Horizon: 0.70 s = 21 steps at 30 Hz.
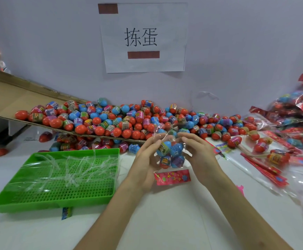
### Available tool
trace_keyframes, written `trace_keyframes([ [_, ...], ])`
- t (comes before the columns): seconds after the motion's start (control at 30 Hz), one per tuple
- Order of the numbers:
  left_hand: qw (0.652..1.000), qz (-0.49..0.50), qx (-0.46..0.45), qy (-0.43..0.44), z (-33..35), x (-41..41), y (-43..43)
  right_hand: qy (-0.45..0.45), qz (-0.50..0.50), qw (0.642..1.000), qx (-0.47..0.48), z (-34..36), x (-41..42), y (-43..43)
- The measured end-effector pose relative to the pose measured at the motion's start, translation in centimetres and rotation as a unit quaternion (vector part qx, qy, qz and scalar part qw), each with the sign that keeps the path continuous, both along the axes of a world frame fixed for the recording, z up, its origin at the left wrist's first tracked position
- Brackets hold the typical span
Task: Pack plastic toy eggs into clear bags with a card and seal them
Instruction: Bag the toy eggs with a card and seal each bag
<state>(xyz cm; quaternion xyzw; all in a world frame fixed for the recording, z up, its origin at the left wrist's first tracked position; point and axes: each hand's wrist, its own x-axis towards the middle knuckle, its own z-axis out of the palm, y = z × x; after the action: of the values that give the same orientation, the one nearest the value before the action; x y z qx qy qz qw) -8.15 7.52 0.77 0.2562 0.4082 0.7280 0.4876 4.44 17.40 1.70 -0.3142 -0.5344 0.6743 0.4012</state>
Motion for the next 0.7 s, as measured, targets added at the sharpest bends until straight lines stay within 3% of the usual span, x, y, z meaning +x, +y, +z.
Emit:
trace_keyframes([
  [0.33, 0.998, -0.041, 0.025, -0.039, 0.1, -0.4, 0.0, -0.043, 0.085, 0.995, -0.004, 0.4, -0.2, -0.5],
  [0.53, 0.986, -0.065, 0.063, -0.140, 0.4, 0.0, -0.1, 0.045, 0.089, 0.994, -0.033, 1.0, 0.2, -0.4],
  [0.7, 0.977, -0.119, 0.079, -0.160, 0.8, 0.3, -0.5, 0.096, 0.107, 0.989, -0.044, 1.4, 0.3, -0.6],
])
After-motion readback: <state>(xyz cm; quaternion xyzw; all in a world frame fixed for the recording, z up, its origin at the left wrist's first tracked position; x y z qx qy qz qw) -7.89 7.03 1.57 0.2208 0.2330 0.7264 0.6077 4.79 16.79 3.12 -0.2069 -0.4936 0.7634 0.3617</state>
